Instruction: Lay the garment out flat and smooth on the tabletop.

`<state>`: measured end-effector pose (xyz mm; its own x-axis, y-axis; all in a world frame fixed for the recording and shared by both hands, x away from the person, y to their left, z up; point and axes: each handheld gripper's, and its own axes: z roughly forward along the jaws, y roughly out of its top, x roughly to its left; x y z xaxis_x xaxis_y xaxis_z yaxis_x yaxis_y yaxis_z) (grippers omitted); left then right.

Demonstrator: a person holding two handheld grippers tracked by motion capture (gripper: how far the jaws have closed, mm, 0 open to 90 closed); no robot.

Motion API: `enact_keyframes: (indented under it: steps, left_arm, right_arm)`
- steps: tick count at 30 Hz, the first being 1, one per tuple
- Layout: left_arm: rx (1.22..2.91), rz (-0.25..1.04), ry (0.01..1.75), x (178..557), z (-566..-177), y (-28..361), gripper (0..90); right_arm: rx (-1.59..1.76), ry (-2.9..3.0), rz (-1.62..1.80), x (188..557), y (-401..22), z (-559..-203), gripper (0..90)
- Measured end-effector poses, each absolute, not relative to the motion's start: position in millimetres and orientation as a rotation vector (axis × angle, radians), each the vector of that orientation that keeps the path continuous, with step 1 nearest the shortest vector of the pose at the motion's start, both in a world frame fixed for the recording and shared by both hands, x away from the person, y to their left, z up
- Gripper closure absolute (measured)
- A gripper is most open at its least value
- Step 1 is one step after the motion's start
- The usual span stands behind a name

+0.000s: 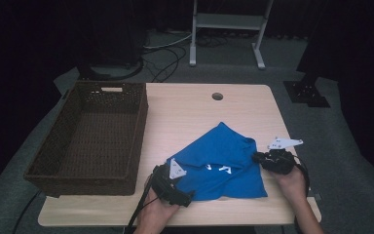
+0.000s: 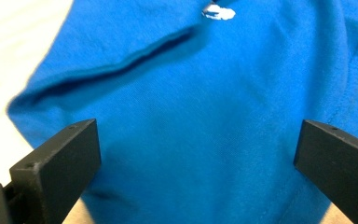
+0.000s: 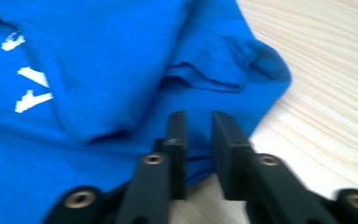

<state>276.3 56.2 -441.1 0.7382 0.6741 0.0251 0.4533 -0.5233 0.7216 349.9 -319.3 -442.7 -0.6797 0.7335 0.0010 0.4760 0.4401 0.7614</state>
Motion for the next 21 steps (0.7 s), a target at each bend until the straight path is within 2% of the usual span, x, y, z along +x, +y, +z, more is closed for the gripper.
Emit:
enact_keyframes:
  steps: [1,9,18,21]
  left_arm:
    - [2.205,0.389,0.836,277.1,-439.1,57.4,0.0]
    - [2.234,0.347,0.796,291.8,-434.4,56.7,0.0]
    - [2.293,0.331,0.800,301.8,-441.0,51.3,0.0]
    - [2.296,0.330,0.805,301.5,-440.8,51.7,0.0]
  right_arm:
    - [1.024,2.373,1.099,349.6,-318.3,-442.6,62.8]
    - [0.898,2.457,1.161,349.1,-318.5,-444.0,31.4]
    - [0.770,2.578,1.111,348.3,-311.0,-445.5,11.2]
    - [0.749,2.583,1.106,347.6,-309.1,-446.2,9.6]
